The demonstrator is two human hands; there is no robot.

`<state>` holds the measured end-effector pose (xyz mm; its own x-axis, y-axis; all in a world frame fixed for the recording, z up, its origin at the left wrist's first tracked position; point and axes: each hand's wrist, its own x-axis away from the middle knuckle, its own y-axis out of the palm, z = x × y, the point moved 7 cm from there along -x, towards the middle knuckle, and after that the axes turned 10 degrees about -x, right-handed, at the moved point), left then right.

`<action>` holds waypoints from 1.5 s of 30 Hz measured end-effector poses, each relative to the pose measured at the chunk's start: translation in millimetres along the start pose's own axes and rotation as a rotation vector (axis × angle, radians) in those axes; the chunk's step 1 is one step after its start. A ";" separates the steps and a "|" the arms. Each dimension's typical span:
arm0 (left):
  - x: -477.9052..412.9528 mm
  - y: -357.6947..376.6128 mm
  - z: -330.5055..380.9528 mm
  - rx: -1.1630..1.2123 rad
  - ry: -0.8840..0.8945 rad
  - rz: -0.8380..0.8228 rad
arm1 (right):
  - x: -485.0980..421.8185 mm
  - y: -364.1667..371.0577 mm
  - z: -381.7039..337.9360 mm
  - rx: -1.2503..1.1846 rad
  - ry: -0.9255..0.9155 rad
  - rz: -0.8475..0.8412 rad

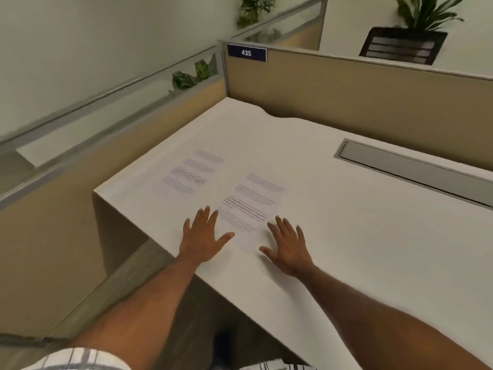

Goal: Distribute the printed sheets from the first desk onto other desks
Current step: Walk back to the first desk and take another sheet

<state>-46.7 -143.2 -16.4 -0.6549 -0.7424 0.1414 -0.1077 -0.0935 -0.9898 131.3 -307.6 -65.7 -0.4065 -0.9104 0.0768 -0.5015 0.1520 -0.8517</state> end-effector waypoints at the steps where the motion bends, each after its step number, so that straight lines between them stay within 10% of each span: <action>1: -16.7 0.7 -1.0 0.019 0.023 -0.005 | -7.5 1.3 -2.5 -0.006 0.030 0.012; 29: -191.4 9.1 -20.0 0.623 -0.008 -0.270 | -45.1 17.1 -13.8 -0.014 0.429 0.090; 45: -177.7 -11.4 -13.8 0.175 -0.003 -0.196 | -44.4 14.9 -14.0 -0.042 0.425 0.083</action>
<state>60.6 -1.1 -30.0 -0.6320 -0.7009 0.3306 -0.1006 -0.3488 -0.9318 131.2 -259.5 -74.6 -0.7208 -0.6563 0.2229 -0.4808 0.2418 -0.8428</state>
